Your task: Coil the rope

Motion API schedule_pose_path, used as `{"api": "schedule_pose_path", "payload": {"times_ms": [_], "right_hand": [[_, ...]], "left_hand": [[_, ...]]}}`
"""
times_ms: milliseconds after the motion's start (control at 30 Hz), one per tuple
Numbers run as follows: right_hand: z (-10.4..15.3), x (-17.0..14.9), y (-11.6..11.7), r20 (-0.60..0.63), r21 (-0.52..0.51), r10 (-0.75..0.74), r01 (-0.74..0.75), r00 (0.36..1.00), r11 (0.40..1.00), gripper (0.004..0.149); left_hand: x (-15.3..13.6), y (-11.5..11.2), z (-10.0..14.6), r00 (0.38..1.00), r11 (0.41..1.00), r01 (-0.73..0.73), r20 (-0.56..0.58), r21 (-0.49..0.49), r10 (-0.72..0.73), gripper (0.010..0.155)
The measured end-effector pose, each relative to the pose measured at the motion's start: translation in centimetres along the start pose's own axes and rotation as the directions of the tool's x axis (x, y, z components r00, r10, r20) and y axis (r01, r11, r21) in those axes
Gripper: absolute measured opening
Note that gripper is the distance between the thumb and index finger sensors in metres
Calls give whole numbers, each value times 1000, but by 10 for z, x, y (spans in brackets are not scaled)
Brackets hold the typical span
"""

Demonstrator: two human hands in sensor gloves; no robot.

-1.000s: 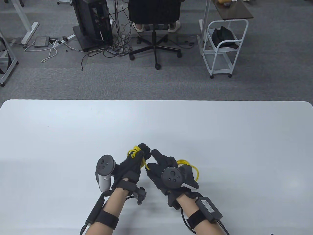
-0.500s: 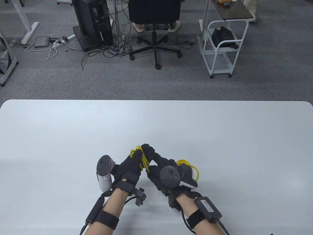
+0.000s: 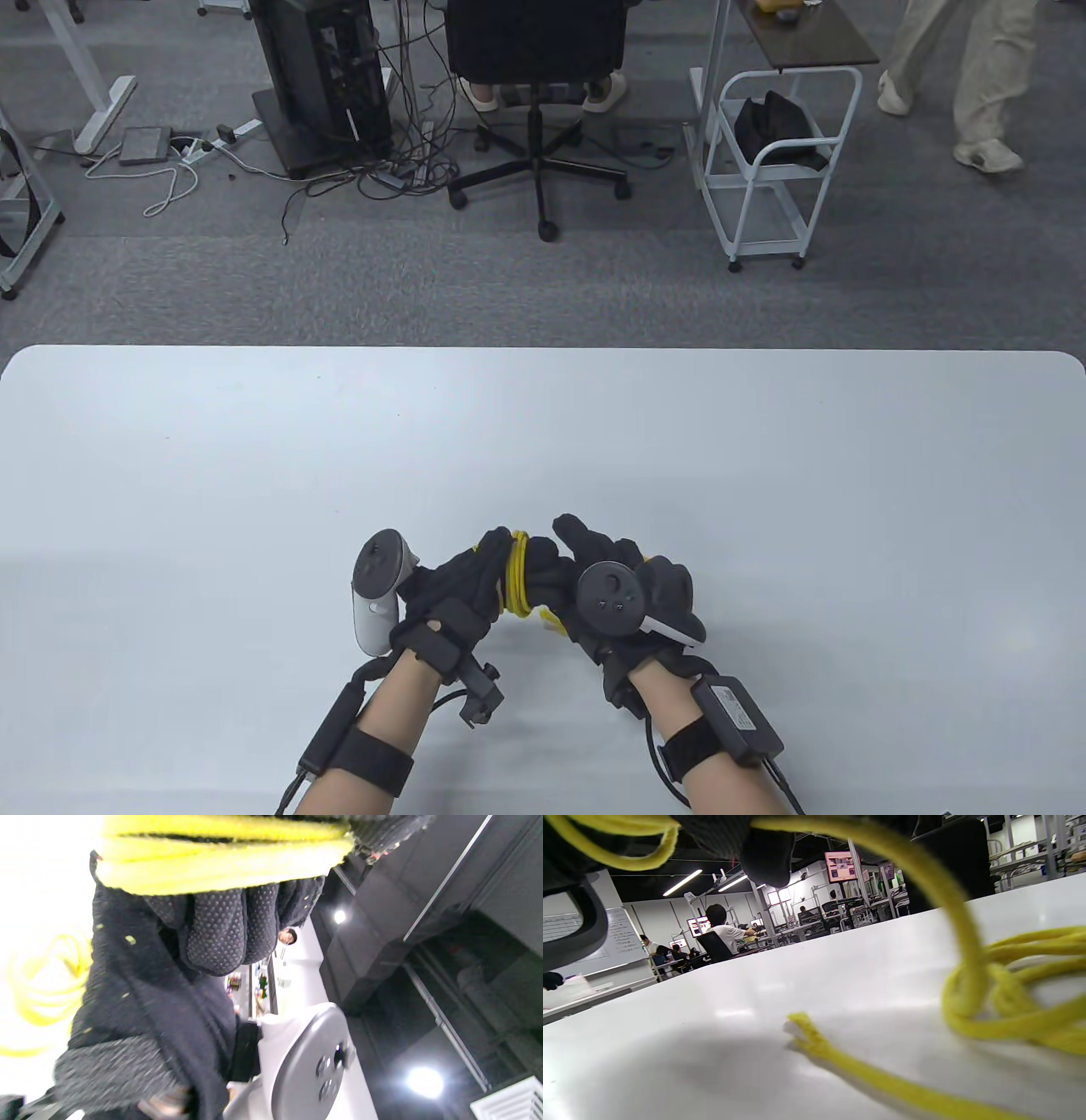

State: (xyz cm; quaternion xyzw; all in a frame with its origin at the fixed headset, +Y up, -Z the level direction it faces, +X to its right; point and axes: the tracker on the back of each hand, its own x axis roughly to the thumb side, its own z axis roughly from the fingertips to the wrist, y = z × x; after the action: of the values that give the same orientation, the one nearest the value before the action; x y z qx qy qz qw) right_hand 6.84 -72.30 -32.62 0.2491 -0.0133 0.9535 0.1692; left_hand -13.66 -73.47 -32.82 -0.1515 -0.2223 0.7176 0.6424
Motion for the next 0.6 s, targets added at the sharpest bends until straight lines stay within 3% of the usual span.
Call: {"api": "schedule_pose_path", "payload": {"times_ms": [400,600], "right_hand": [[4,-16,-20,-51,-120,-38,32,998,992,40],[5,-11,-24,-28,-191,-138,130,990,973,40]], "left_hand": [[-6,-13,-7,981,969,106,-137,-223,-139,61],[-11,-14,-6,914,932,247,-256,-267,-315,64]]}}
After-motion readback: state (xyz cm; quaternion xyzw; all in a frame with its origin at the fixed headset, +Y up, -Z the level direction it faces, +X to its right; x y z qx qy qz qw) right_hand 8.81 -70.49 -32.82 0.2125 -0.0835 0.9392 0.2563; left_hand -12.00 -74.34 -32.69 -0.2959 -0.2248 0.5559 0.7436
